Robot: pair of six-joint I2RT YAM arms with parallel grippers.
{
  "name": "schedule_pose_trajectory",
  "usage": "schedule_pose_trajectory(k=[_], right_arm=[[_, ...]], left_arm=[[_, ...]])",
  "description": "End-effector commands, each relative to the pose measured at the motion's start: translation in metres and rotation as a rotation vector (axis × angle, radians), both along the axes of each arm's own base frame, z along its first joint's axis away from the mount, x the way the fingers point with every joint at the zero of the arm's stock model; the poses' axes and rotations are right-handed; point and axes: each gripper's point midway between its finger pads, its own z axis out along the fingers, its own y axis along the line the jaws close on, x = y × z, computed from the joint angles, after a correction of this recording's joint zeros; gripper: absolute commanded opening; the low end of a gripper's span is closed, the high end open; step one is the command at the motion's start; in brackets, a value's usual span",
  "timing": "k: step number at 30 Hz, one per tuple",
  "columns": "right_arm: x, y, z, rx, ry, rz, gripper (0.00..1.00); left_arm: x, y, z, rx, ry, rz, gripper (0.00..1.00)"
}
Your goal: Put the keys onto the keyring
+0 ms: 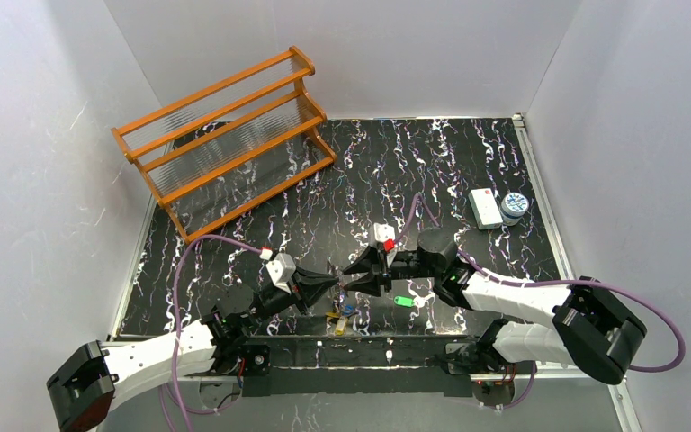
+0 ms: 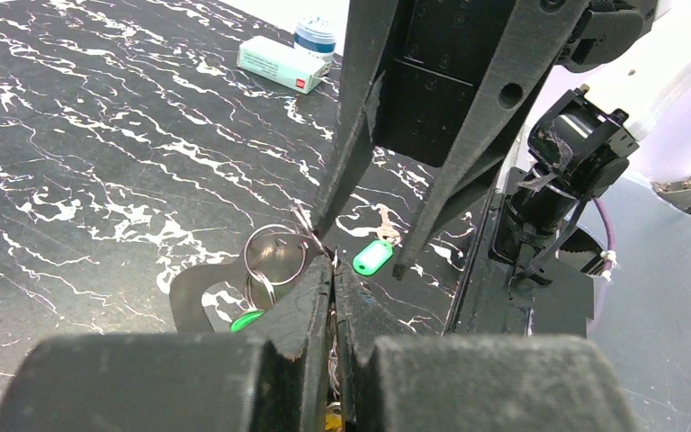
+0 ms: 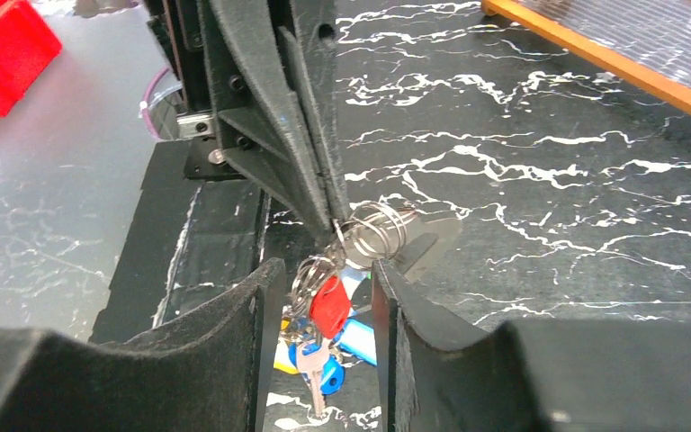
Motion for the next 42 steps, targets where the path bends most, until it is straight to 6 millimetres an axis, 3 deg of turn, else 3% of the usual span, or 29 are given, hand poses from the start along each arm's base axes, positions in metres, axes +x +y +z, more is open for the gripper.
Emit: schedule_pose_trajectory(k=[1, 6, 12, 24, 32, 40, 42], right_arm=[[0.017, 0.006, 0.020, 0.067, -0.065, -0.069, 0.49], [0.010, 0.009, 0.021, 0.079, -0.049, -0.015, 0.46], [-0.002, 0.010, 0.019, 0.080, -0.033, 0.062, 0.32], [-0.004, 0.014, 0.028, 0.108, -0.018, 0.087, 0.30], [-0.008, 0.017, 0.030, 0.114, 0.005, 0.118, 0.03], [-0.005, 0.016, 0.033, 0.099, -0.015, 0.103, 0.01], [-0.002, 0.015, 0.032, 0.075, -0.025, 0.086, 0.01]], left_arm=[[-0.003, -0.002, 0.023, -0.070, -0.040, -0.017, 0.00], [-0.002, -0.002, 0.026, -0.072, -0.047, -0.016, 0.00], [-0.002, -0.001, 0.025, -0.076, -0.048, -0.014, 0.00], [-0.003, 0.000, 0.024, -0.079, -0.045, -0.010, 0.00], [-0.003, 0.000, 0.023, -0.081, -0.045, -0.009, 0.00], [-0.004, 0.002, 0.025, -0.090, -0.051, -0.012, 0.00], [-0.005, 0.002, 0.028, -0.097, -0.056, -0.015, 0.13]])
